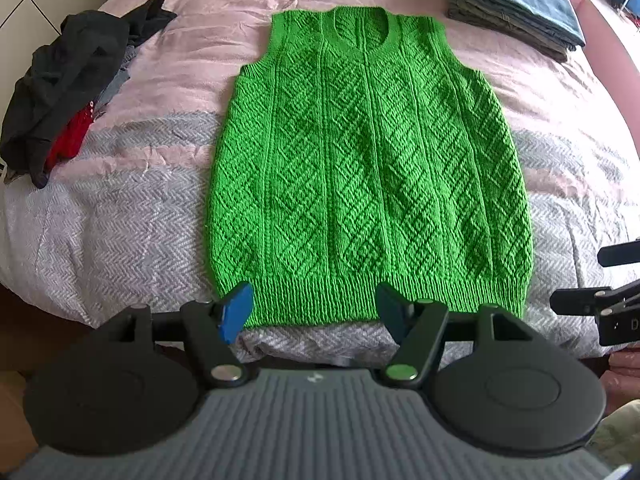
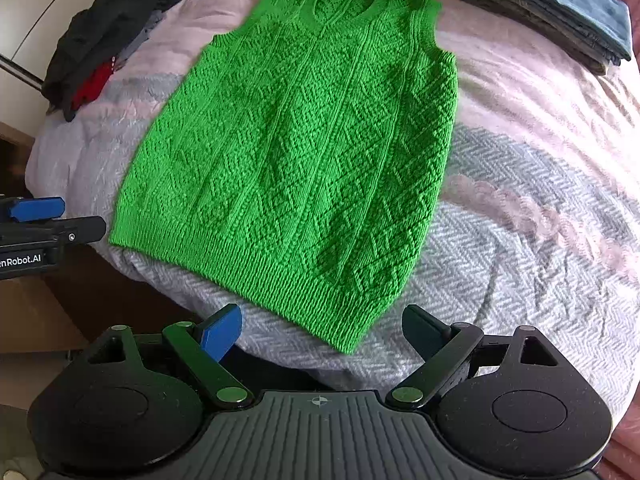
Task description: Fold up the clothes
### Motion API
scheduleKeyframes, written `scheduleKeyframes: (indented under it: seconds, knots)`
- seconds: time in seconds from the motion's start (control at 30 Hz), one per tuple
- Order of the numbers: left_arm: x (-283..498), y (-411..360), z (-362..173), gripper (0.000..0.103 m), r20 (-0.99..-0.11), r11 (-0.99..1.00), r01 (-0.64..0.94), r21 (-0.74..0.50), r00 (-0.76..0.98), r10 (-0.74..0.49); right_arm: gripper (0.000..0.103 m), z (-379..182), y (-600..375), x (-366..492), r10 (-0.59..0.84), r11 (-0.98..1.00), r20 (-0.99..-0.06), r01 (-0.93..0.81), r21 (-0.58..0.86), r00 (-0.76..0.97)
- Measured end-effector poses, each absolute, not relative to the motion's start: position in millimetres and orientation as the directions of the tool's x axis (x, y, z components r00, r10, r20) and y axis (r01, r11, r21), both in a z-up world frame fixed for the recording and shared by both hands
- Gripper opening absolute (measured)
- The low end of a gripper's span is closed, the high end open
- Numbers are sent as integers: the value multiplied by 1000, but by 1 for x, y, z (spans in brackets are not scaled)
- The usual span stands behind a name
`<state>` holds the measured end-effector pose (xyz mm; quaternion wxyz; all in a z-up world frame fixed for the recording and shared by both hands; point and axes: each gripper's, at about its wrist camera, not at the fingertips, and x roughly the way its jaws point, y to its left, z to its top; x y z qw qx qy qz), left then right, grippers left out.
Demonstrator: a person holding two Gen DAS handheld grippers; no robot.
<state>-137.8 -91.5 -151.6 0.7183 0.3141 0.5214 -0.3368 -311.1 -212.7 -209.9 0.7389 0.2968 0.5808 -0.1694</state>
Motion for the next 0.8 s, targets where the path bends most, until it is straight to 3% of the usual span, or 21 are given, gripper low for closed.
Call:
scheduleKeyframes:
  seconds: [0.8]
  knots:
    - [-138, -87, -149, 64, -959, 578, 809, 101, 234, -161, 90, -201, -212, -297, 65, 806, -960, 553, 211, 271]
